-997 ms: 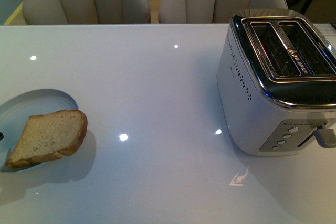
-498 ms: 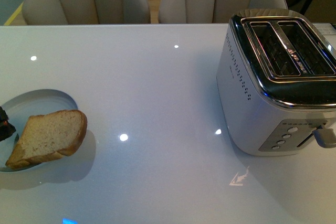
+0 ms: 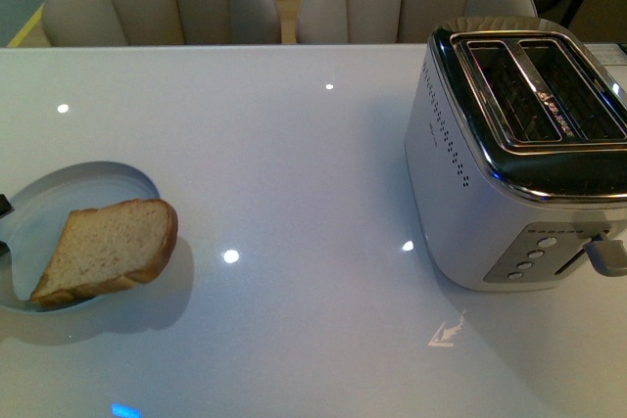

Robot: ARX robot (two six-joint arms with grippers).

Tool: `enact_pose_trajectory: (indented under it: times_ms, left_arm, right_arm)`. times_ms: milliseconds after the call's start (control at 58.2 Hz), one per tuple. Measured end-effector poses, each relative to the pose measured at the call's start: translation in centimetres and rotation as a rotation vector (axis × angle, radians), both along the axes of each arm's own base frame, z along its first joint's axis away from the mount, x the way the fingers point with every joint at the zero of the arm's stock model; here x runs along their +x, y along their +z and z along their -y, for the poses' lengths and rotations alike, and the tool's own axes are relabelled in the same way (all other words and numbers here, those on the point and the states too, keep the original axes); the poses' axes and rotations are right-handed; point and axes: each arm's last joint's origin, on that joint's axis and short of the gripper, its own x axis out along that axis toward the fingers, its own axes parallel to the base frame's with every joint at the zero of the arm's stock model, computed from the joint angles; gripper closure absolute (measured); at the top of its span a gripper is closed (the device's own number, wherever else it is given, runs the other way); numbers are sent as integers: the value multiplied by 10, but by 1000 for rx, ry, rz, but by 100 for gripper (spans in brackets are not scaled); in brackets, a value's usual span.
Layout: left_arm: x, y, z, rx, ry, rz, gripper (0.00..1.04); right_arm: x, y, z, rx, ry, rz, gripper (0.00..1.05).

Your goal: Left arm holds plate, right arm toasts bread

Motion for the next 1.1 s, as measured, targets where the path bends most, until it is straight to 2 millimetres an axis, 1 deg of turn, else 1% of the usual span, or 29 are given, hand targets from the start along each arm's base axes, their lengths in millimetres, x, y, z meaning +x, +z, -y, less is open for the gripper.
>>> enact_pose_trajectory:
  times_ms: [172,327,430,498,670,877,1014,1100]
  left_arm:
    - [-3,0,-3,-62,54,12,102]
    - [-10,1,-3,-107,104,12,102]
    - [-16,6,-1,-123,130,12,102]
    - [-19,14,0,-129,142,21,102]
    - [-19,43,4,-119,135,71,102]
    - [-13,88,19,-123,95,140,102]
    - [-6,136,45,-151,51,189,102]
    - [-1,156,59,-171,33,202,102]
  right_arm:
    - [0,0,0,0,0,0,9]
    - [0,0,0,0,0,0,9]
    - [0,0,0,0,0,0,9]
    - [0,0,0,0,0,0,9]
    - [0,0,0,0,0,0,9]
    - [0,0,0,0,0,0,9]
    - [0,0,0,0,0,0,9]
    - [0,0,0,0,0,0,9]
